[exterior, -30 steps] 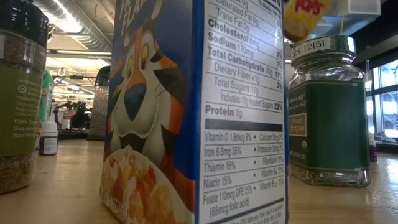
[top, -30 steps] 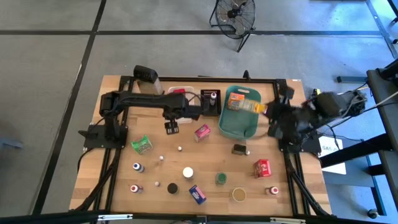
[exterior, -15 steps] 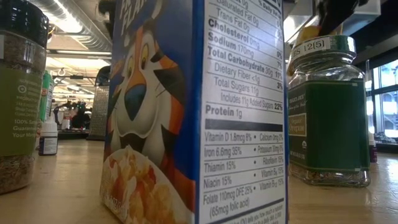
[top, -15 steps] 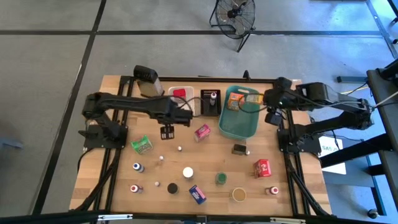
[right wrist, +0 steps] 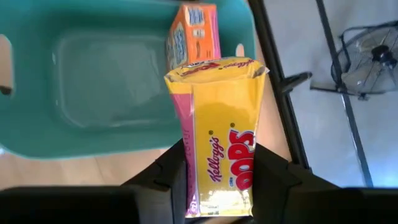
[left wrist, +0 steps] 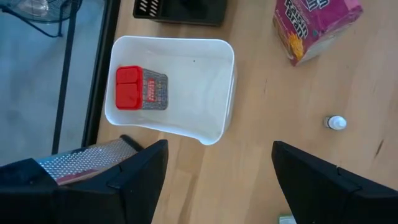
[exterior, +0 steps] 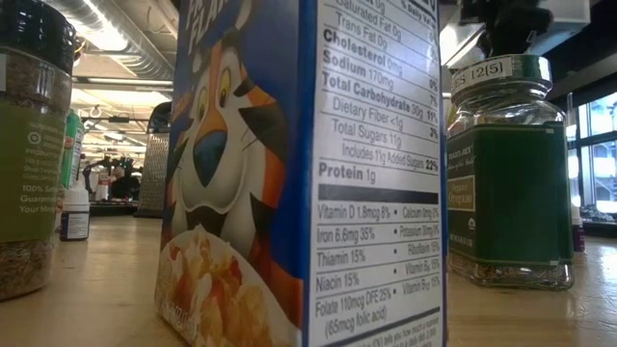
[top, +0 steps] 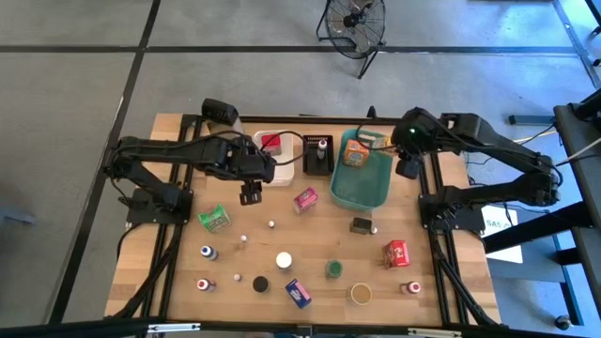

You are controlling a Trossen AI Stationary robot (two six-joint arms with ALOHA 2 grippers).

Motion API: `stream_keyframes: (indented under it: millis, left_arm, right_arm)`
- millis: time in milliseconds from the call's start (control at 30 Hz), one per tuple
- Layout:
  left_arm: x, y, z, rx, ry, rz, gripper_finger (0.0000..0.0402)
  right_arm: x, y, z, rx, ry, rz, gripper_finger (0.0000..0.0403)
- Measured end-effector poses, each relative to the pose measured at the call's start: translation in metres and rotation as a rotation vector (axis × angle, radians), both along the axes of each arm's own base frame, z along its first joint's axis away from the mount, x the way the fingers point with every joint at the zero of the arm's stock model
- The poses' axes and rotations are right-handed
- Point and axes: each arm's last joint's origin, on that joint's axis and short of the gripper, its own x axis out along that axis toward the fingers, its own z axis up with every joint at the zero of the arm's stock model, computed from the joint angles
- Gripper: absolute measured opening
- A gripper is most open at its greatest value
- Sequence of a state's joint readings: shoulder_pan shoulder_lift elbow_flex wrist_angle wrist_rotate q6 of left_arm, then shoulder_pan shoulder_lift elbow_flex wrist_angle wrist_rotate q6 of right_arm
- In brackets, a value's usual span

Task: Pick & Place Kitchen Items
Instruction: Put the yellow cereal box into the green bin

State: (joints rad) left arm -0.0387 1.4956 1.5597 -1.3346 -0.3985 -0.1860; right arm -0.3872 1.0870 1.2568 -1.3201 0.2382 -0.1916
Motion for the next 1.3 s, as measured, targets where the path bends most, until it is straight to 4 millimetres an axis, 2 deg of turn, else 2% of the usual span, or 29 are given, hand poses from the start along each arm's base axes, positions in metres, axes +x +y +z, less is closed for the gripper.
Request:
stream_keyframes:
  millis: [467, 767, 1033, 1300]
  left_arm:
    - [-0.001, 0.000, 0.000, -0.009, -0.001, 0.017, 0.0283]
    - [-0.003, -0.009, -0.001, -0.008, 0.009, 0.007, 0.0283]
    - [-0.003, -0.021, -0.001, -0.012, 0.003, -0.020, 0.0283]
    - [-0.004, -0.028, -0.001, 0.003, -0.004, -0.033, 0.0283]
  right_arm:
    - [0.036, -0.031, -0.033, 0.072, 0.182, -0.021, 0.0127]
    - [0.054, -0.042, -0.047, 0.094, 0.187, 0.026, 0.0127]
    - [0.054, -0.054, -0.054, 0.121, 0.221, -0.027, 0.0127]
    - [0.053, -0.067, -0.063, 0.227, 0.209, -0.067, 0.0127]
